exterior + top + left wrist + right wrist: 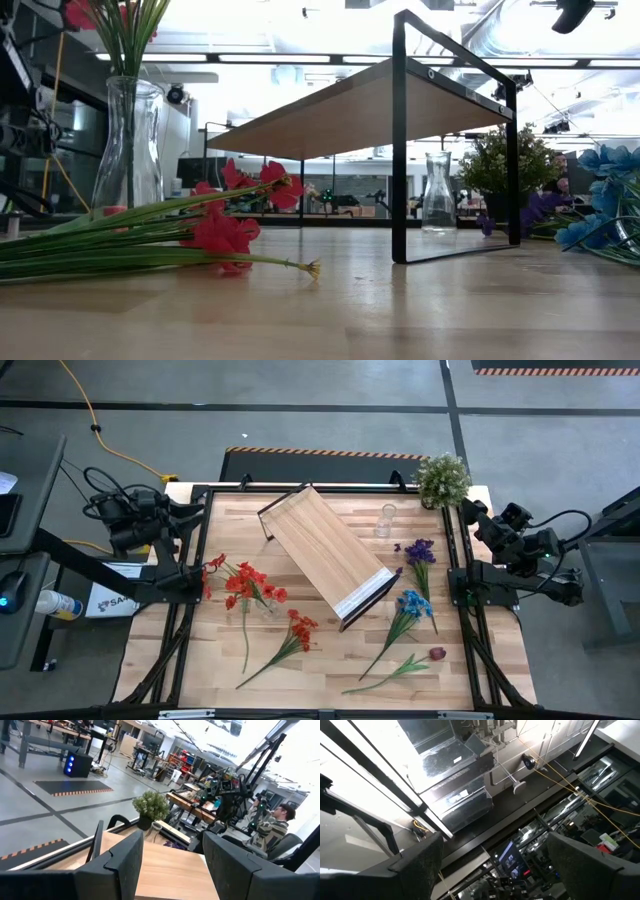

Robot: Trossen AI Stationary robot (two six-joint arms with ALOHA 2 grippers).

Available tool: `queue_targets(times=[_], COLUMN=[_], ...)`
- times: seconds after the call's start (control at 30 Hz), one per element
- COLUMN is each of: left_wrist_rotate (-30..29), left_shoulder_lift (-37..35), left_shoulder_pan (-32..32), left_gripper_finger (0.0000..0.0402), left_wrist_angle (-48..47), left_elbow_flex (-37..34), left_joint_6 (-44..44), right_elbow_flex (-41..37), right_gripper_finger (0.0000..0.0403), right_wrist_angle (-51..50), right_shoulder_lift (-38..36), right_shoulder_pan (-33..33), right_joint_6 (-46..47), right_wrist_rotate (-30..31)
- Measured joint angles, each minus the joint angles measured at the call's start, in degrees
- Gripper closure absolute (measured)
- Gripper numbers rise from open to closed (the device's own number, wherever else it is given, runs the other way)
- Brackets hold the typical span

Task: Pick and place flowers into a vace then onto a shelf
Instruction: Put the orange flower into the bottom transparent vase

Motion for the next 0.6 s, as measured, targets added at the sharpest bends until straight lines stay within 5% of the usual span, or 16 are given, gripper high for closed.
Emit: queue_targets(times=[0.6], left_wrist_rotate=[0.04], left_shoulder_lift=[-2.82], left_shoulder_pan=[0.00], left_gripper_finger=[0.0163], left_wrist_angle=[0.54], left_elbow_flex=[-5.89], left_joint_6=[-9.72], right_elbow_flex=[0.02], right_gripper_finger=[0.0059], right_wrist_angle=[0.00], right_shoulder_lift=[0.00], right_shoulder_pan=[0.00], right_joint_6=[0.06], right_wrist_rotate=[0.00])
